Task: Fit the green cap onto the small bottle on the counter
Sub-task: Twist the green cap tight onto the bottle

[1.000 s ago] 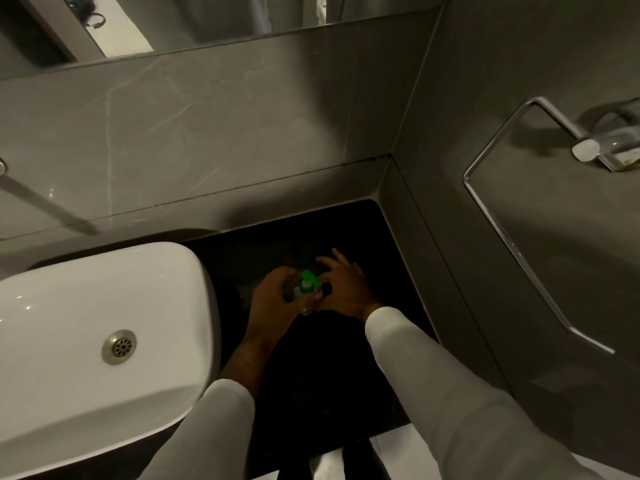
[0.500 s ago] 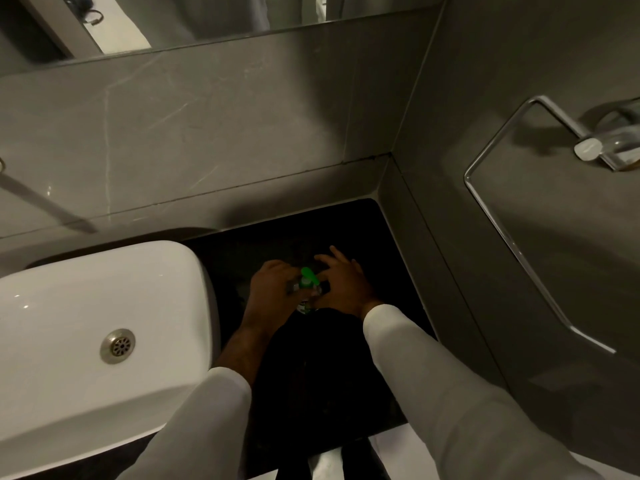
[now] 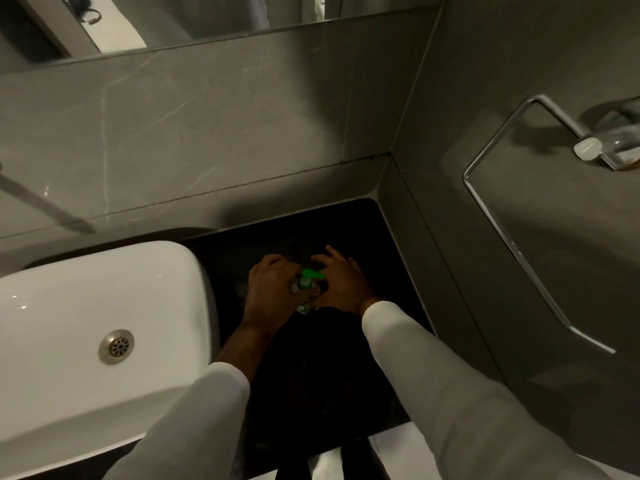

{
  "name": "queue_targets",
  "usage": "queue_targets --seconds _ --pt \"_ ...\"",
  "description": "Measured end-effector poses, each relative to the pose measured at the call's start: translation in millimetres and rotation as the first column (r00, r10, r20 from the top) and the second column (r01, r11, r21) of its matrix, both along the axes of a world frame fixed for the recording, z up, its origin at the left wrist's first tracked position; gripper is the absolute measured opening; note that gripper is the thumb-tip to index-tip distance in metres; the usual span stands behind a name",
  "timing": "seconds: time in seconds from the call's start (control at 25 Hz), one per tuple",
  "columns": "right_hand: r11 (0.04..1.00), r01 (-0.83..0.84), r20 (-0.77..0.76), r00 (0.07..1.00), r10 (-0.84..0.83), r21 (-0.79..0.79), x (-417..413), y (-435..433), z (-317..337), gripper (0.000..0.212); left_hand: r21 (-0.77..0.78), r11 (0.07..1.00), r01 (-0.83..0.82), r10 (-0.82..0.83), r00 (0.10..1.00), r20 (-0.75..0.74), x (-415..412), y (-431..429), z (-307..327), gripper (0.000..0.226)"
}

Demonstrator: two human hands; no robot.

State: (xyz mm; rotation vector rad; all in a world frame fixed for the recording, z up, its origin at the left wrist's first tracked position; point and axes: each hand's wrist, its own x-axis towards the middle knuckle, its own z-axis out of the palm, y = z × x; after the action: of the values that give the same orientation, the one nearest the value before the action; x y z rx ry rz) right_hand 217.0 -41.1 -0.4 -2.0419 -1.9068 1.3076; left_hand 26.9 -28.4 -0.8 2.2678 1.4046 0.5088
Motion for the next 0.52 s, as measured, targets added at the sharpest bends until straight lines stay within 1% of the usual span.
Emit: queue_targets --seconds 0.04,0.12,0.16,0.24,0.32,0.36,0.4,0.44,0.48,0.52 --pt "1.000 -0.013 0.005 1.000 0.013 0.000 1 0 -1 0.073 -0.020 1.000 0.004 -0.004 1.000 0.009 1 -1 0 0.042" --pt "0.999 -0.051 0.017 0.999 0.051 0.013 3 0 -1 0.057 -0.079 0.997 -0.003 0.009 0.997 0.075 1 -2 -1 0.041" --pt "0.998 -0.064 0.021 0.998 0.063 0.011 3 0 0 0.055 -0.098 0.995 0.001 0.010 0.994 0.110 0 -1 -1 0.038" --pt "0.997 -0.072 0.032 0.997 0.072 -0.011 2 1 3 0.064 -0.113 0.992 0.061 -0.049 0.993 0.105 -2 4 0 0.031" --pt "0.996 -0.091 0.041 0.995 0.091 -0.013 2 2 6 0.068 -0.106 0.972 0.210 -0.202 0.976 0.087 -4 12 3 0.026" --pt "0.995 -0.097 0.040 0.994 0.097 -0.008 2 1 6 0.069 -0.101 0.953 0.286 -0.275 0.955 0.111 -6 14 4 0.026" --pt "0.995 -0.097 0.031 0.995 0.097 0.000 3 0 7 0.069 -0.106 0.938 0.330 -0.312 0.937 0.156 -7 15 5 0.028" --pt "0.996 -0.094 0.022 0.995 0.093 0.011 3 0 8 0.067 -0.134 0.938 0.320 -0.291 0.935 0.202 -7 13 6 0.033" --pt "0.995 -0.095 0.018 0.995 0.095 0.021 2 -1 9 0.063 -0.179 0.950 0.255 -0.210 0.949 0.235 -7 9 8 0.038" --pt "0.994 -0.102 0.025 0.995 0.102 0.024 1 -1 9 0.059 -0.211 0.966 0.151 -0.098 0.966 0.239 -7 3 7 0.041"
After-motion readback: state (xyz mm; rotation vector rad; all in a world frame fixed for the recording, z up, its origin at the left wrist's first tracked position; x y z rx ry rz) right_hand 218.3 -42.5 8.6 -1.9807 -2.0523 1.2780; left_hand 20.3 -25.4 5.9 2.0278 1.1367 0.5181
